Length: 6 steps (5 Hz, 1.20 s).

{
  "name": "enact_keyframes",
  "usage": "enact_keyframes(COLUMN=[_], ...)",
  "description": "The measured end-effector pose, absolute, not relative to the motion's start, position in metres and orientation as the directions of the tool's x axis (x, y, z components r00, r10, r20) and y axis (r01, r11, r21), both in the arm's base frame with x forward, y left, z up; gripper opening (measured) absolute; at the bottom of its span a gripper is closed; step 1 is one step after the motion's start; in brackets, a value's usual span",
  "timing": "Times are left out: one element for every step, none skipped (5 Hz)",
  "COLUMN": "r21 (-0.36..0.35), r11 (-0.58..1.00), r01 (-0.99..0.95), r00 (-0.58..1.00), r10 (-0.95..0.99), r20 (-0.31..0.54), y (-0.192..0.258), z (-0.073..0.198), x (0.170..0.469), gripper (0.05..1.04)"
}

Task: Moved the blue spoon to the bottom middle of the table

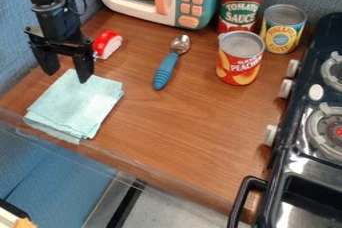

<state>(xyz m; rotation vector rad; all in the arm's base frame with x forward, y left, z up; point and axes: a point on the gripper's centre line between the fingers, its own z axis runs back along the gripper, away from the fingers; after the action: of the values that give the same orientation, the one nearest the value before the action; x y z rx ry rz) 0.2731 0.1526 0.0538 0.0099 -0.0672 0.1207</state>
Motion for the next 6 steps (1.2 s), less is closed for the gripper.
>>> enact_keyframes(r21=[-0.010,-0.039,-0.060,-0.052,-0.050,-0.032], r11=[0.992,0.997,0.998,0.999,0.998,0.999], r01=[-0.127,-0.072,-0.037,-0.016,-0.023,-0.035], r00=[0.991,0.996,0.997,0.993,0.992,0.994], r10=[0.127,0.074,0.041,0.022,0.029,0.039], r20=[0.037,0.055,0.071,0.112,0.123,0.103], y=[0.150,0.118,0.089,0.062,0.049,0.050], z=[0.044,0.049,0.053,0.061,0.059,0.045], x=[0.271,0.296,0.322,0.354,0.375,0.381], gripper=[1.000,1.000,1.000,1.000,1.000,1.000])
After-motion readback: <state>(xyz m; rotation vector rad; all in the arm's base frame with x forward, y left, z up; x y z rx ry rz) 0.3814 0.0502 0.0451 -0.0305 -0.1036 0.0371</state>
